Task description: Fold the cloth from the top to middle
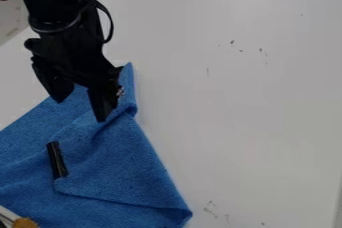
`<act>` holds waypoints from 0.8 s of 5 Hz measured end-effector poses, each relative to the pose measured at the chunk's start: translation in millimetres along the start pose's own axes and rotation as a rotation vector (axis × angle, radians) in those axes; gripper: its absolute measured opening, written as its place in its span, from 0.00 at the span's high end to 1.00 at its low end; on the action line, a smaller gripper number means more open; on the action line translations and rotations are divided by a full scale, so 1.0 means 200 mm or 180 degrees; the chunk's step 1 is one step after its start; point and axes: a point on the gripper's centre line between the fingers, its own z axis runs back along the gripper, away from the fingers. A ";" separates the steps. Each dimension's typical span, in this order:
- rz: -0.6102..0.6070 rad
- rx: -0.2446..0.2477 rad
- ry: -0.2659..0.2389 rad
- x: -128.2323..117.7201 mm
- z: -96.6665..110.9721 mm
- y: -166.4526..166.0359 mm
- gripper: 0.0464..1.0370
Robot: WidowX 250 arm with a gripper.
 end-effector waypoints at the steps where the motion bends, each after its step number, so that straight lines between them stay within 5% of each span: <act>1: -0.0019 -0.0018 0.0056 -0.01 -0.02 0.00 0.04; 2: -0.0160 -0.0075 0.0169 0.07 -0.12 0.04 0.04; 4: -0.0549 -0.0203 0.0100 0.42 -0.34 0.20 0.04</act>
